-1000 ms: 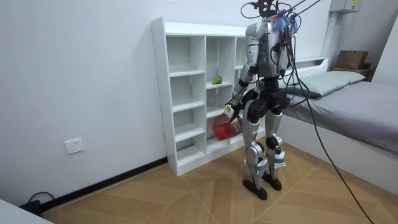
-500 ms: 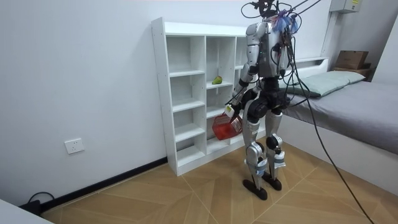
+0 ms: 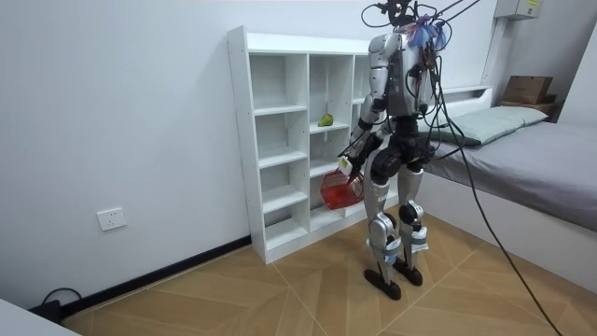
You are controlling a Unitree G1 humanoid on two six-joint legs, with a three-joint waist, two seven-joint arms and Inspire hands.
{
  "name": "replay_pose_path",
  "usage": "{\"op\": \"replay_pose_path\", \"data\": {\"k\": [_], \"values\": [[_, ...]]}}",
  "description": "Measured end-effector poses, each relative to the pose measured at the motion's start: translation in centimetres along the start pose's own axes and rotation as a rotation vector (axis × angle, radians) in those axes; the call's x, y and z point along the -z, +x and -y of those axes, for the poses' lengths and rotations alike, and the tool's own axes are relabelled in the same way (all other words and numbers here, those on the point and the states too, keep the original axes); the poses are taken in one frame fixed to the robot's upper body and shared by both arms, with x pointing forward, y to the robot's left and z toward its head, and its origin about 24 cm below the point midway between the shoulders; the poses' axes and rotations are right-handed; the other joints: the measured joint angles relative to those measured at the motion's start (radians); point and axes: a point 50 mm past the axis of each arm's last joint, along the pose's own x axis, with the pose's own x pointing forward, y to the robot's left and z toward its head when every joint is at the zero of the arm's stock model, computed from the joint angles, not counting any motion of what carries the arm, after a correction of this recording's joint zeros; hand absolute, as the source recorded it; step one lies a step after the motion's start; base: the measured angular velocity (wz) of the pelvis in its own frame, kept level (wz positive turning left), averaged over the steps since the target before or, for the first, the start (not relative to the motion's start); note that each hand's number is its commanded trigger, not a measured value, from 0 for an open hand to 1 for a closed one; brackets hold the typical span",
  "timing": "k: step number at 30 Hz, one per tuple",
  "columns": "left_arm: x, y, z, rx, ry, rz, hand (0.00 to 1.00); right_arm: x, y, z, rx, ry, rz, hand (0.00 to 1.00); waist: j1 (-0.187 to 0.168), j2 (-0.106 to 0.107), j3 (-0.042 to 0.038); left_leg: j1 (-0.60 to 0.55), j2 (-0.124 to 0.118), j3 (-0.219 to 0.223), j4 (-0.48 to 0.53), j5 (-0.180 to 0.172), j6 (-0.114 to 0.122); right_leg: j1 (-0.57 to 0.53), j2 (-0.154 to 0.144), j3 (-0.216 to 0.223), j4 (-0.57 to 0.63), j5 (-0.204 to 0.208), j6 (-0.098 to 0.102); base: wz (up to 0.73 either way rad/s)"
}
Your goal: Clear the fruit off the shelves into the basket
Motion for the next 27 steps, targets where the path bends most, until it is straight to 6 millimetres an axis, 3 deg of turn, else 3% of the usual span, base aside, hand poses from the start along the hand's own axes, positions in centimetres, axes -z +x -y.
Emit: {"op": "replay_pose_path", "data": {"k": [15,25,27], "values": [[-0.5,0.0,0.1,0.009,-0.036,0.047,1.00,-1.1,0.2,-0.2,-0.056,0.216,0.050,1.00,0.000,0.001,0.0036,0.008,0.000,-0.001,0.000,0.000,0.000,0.008,0.000,-0.002,0.000,0.000,0.000,0.00],[-0.4,0.0,0.1,0.009,-0.038,0.045,1.00,-0.1,0.1,-0.9,-0.142,0.350,0.010,0.99,-0.001,0.001,0.0054,0.008,0.000,0.003,-0.001,0.000,0.000,0.007,-0.001,-0.002,0.000,0.000,0.000,0.00],[-0.4,0.0,0.2,0.011,-0.048,0.045,1.00,0.0,0.1,-0.9,-0.148,0.350,0.011,0.60,-0.002,0.001,0.0051,0.008,0.000,0.004,-0.001,0.000,0.000,0.006,-0.001,-0.002,0.000,0.000,0.000,0.00]]}}
